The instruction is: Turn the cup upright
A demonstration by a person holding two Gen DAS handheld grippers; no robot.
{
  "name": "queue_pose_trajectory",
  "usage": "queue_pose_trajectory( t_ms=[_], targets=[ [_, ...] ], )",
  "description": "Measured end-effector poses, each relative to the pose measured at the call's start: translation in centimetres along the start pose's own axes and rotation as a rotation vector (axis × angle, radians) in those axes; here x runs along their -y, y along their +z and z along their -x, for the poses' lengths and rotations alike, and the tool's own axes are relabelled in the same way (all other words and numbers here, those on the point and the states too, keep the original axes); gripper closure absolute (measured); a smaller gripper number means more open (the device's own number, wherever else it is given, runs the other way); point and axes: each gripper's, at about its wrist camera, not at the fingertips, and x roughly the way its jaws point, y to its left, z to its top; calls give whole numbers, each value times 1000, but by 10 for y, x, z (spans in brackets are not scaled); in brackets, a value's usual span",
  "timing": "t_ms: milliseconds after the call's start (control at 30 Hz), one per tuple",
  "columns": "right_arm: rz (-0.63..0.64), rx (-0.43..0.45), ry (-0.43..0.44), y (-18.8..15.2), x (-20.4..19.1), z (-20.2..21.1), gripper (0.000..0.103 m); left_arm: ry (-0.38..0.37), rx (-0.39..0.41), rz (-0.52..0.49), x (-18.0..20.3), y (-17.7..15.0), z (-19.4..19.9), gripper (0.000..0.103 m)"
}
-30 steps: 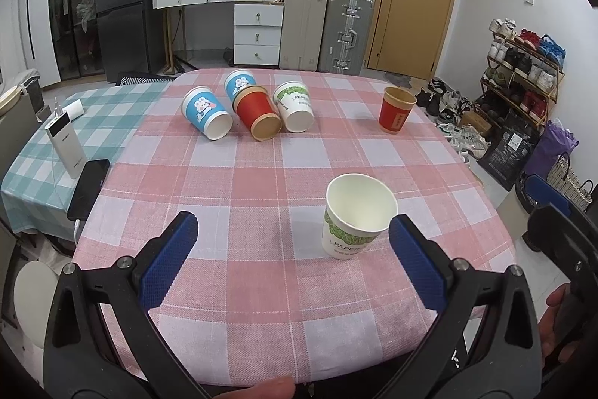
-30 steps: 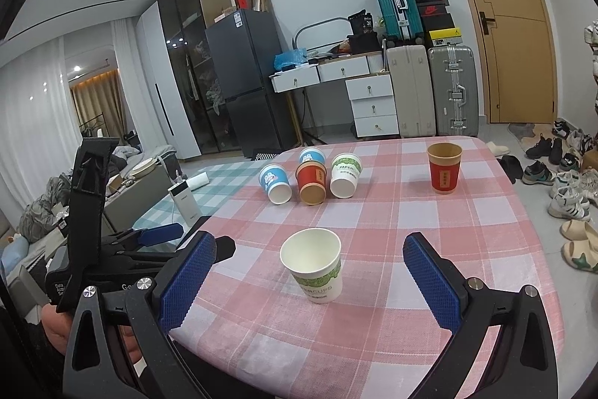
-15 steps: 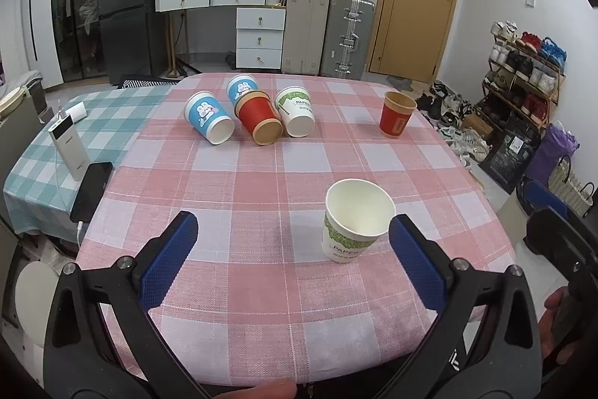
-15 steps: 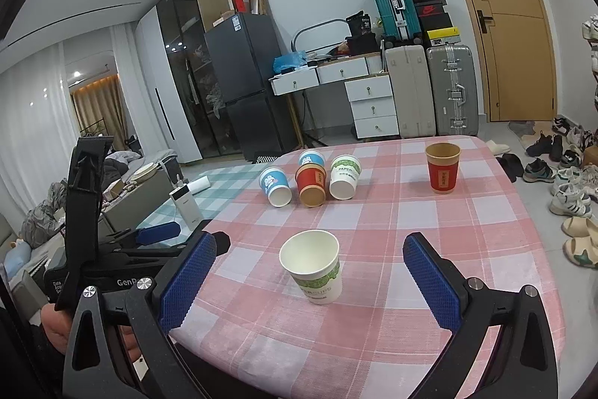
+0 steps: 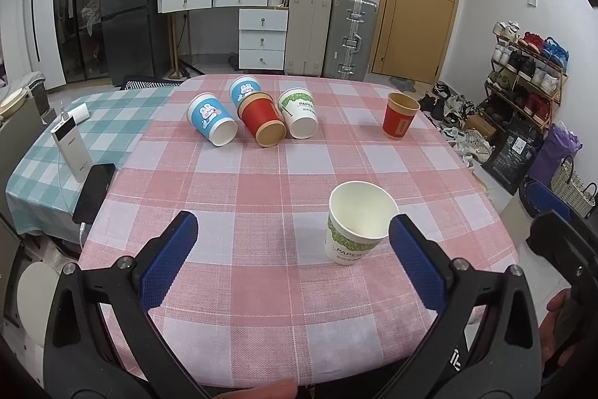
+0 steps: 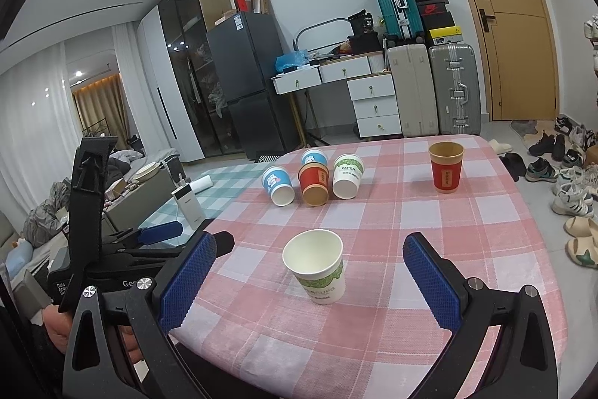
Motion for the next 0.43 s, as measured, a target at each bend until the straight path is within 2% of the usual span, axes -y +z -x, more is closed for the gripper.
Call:
queue_pose_trajectory(
  t_ms=[433],
  targets=[
    [-13, -16, 6, -3, 1, -7, 1, 7, 24, -17, 0, 0, 2, 1]
  ],
)
